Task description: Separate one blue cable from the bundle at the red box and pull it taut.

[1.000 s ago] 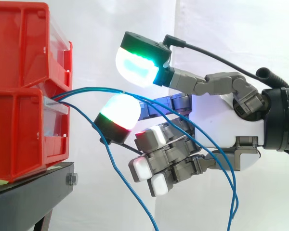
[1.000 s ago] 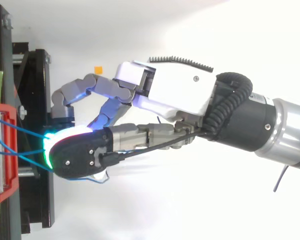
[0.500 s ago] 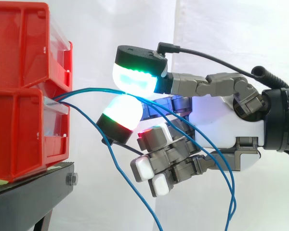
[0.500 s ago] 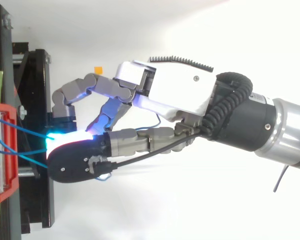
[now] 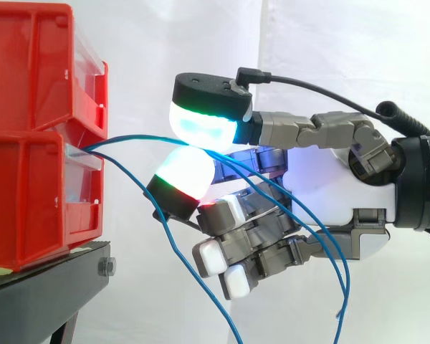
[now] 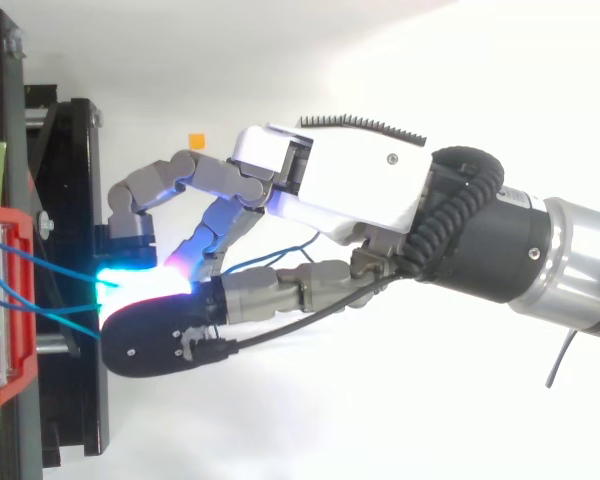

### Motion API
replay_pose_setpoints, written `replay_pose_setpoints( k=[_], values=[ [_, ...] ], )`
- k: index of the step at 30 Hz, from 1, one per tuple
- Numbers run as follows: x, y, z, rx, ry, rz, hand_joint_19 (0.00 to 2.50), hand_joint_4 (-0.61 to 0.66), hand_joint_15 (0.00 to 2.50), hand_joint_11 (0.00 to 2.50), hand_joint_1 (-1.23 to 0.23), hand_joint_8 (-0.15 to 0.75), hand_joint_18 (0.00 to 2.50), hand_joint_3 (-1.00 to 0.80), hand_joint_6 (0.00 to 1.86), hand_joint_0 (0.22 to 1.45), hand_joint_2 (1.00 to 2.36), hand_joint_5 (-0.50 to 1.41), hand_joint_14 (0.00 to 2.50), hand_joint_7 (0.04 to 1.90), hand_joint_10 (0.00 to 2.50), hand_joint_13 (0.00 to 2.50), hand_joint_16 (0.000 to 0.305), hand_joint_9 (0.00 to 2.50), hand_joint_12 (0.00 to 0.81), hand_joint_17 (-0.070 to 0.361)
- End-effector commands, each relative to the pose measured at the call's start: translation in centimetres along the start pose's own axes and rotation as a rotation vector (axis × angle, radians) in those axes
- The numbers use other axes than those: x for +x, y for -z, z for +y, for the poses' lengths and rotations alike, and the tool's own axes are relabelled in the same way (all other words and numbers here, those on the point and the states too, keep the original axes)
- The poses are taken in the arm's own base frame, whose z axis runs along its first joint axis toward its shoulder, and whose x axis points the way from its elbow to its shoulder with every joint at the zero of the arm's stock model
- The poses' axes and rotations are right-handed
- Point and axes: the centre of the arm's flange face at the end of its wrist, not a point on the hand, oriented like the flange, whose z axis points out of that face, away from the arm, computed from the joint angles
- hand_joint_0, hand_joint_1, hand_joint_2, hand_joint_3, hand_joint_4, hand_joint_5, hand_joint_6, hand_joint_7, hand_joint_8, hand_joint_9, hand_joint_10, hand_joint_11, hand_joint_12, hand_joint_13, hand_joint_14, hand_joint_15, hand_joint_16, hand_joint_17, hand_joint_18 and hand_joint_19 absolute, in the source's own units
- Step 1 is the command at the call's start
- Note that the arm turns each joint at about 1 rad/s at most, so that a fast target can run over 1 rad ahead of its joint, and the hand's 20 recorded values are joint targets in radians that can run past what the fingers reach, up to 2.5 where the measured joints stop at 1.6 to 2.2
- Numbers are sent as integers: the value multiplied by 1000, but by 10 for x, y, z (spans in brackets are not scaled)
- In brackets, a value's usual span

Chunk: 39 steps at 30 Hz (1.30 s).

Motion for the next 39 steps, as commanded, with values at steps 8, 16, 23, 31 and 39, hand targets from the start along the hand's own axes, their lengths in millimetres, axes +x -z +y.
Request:
replay_pose_setpoints(
  k=[8, 16, 23, 31, 39],
  values=[
    [-1, 0, -1, 0, -4, 0, 744, 83, 755, 1182, -847, 307, 811, -463, 897, 715, 1003, -202, 28, 1193, 29, 991, 56, 1077, 392, 126],
    [-1, 0, -1, -4, -6, 0, 773, 117, 765, 1184, -638, 328, 870, -500, 880, 534, 1000, -183, 28, 1153, 28, 1059, 59, 1169, 418, 134],
    [-1, 0, -1, -3, -5, 3, 798, 90, 772, 1190, -416, 317, 863, -477, 858, 620, 1002, -171, 29, 1191, 30, 1074, 56, 1203, 403, 126],
    [-1, 1, -2, 3, -2, 4, 757, 127, 753, 1130, -583, 372, 928, -109, 847, 571, 1014, -171, 24, 1214, 26, 1080, 70, 1165, 472, 157],
    [0, 2, -4, 4, -5, 6, 761, 130, 757, 1111, -784, 319, 749, -143, 867, 637, 1016, -216, 28, 1177, 28, 921, 61, 960, 424, 138]
  ],
)
